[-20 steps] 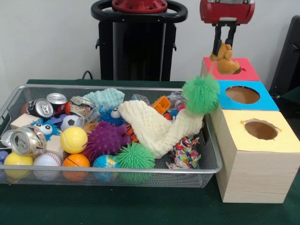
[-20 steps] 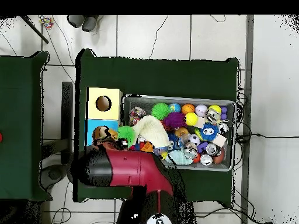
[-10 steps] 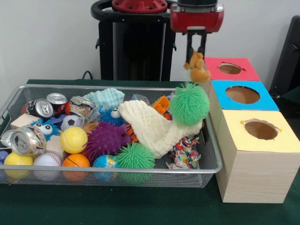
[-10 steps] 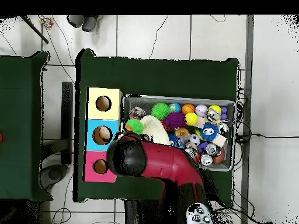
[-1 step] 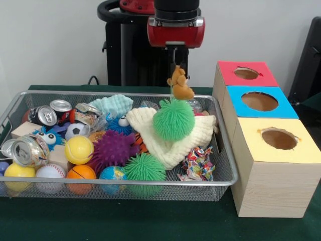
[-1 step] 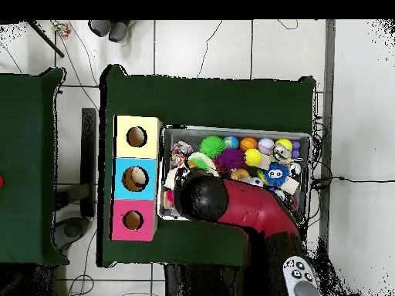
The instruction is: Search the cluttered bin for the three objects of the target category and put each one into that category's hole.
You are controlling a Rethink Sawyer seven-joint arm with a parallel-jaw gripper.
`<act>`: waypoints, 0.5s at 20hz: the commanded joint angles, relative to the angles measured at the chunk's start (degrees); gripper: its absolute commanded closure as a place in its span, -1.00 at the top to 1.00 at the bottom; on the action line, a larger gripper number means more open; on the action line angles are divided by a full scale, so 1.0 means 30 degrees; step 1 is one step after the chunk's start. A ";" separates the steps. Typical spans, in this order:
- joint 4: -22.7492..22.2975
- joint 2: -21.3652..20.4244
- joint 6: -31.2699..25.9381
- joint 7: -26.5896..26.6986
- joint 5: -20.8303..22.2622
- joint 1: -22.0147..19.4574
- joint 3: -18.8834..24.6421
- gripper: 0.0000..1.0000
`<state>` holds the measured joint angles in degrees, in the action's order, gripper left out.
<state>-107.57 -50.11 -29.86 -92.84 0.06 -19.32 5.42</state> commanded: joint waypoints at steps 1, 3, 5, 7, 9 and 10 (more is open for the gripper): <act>0.1526 -0.0784 -0.3555 0.1737 0.1297 -0.0557 0.1600 -1.00; 0.1532 -0.0960 -0.3703 0.1559 0.1382 -0.0558 0.1649 -1.00; 0.1486 -0.1028 -0.3694 0.1344 0.1344 -0.0532 0.1771 -1.00; 0.1452 -0.1164 -0.3691 0.1084 0.1281 -0.0461 0.1854 -1.00; 0.1352 -0.1245 -0.3609 0.0801 0.1258 -0.0358 0.1862 -1.00; 0.1284 -0.1256 -0.3461 0.0703 0.1238 -0.0333 0.1909 -1.00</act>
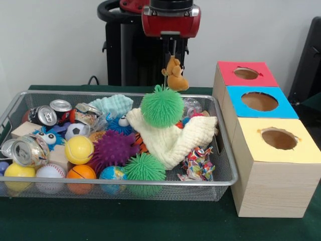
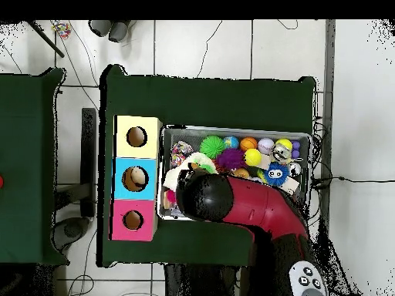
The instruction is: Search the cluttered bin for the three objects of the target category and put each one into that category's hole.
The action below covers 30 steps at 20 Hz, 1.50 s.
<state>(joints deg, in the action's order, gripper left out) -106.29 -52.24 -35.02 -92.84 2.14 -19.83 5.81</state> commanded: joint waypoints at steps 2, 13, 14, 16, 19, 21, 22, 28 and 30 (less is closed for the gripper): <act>0.0937 -0.0420 -0.1633 0.0467 0.0566 -0.0036 0.1812 -1.00; 0.0989 -0.0311 -0.1764 -0.0044 0.0424 0.0340 0.1793 -1.00; 0.0989 -0.0360 -0.1804 -0.0079 0.0446 0.0370 0.1743 -1.00; 0.0997 -0.0329 -0.1885 -0.0203 0.0503 0.0442 0.1636 -1.00; 0.1004 -0.0344 -0.1881 -0.0346 0.0657 0.0576 0.1413 -1.00; 0.1025 -0.0403 -0.1921 -0.0515 0.0754 0.0708 0.1211 -1.00; 0.1010 -0.0438 -0.1850 -0.0640 0.0819 0.0810 0.1102 -1.00; 0.1205 -0.0377 -0.1925 -0.1155 0.0890 0.1195 0.0772 -1.00; 0.1206 -0.0347 -0.2065 -0.1201 0.0812 0.1258 0.0762 -1.00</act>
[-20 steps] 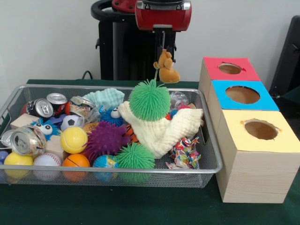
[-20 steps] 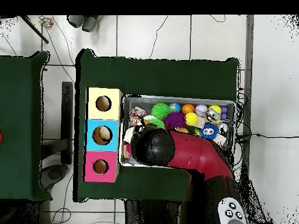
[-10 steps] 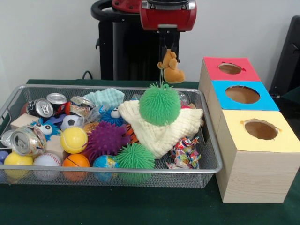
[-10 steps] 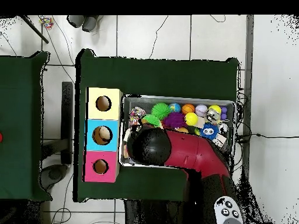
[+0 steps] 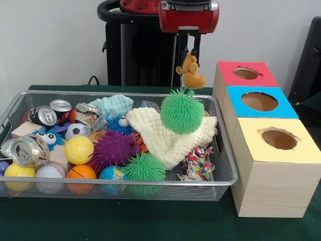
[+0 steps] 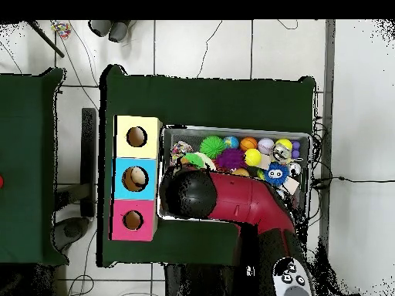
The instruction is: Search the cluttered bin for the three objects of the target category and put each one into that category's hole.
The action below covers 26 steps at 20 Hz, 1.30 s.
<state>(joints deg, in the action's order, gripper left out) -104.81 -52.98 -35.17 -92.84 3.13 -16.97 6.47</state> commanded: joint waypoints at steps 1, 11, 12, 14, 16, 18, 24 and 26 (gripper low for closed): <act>0.0702 -0.0096 -0.2080 -0.1191 0.0442 0.0313 0.0553 -1.00; 0.0265 -0.0079 -0.1491 -0.0973 0.0209 0.0213 0.0795 -1.00; 0.0251 -0.0099 -0.1488 -0.0929 0.0178 0.0167 0.0832 -1.00; 0.0216 -0.0049 -0.1437 -0.0795 0.0133 0.0038 0.0944 -1.00; 0.0149 -0.0019 -0.1370 -0.0589 0.0045 -0.0162 0.1109 -1.00; -0.0066 -0.0037 -0.1148 -0.0304 0.0038 -0.0417 0.1256 -1.00; 0.0421 -0.0063 -0.1915 0.0510 0.0396 -0.1037 0.1261 -1.00; 0.0551 -0.0028 -0.2032 0.0626 0.0462 -0.1169 0.1313 -1.00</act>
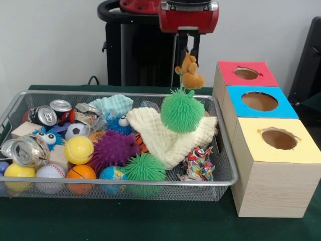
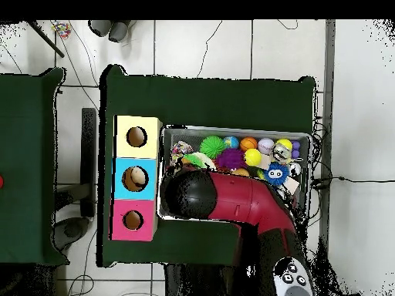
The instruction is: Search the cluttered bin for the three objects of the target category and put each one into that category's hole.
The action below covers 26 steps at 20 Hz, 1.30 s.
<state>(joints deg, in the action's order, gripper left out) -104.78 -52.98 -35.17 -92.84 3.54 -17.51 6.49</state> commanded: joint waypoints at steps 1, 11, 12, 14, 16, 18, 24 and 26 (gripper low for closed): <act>0.0566 -0.0008 -0.2037 0.0642 0.0344 -0.1040 0.1339 -1.00; 0.0309 -0.0202 -0.2246 0.0494 0.0378 -0.1256 0.1664 1.00; 0.0271 -0.0221 -0.2074 0.0577 0.0514 -0.1291 0.1664 1.00; 0.0355 -0.0083 -0.2025 0.0676 0.0554 -0.1391 0.1745 1.00; 0.0434 0.0072 -0.1938 0.0723 0.0604 -0.1455 0.1781 1.00; 0.0720 0.0294 -0.1966 0.0713 0.0685 -0.1439 0.1778 1.00; 0.0847 0.0244 -0.2201 0.0617 0.0929 -0.1273 0.1564 1.00; 0.1145 0.0357 -0.2500 0.0450 0.1306 -0.0995 0.1209 1.00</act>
<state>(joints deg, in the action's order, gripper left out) -104.01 -53.73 -35.19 -92.84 4.29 -20.20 7.18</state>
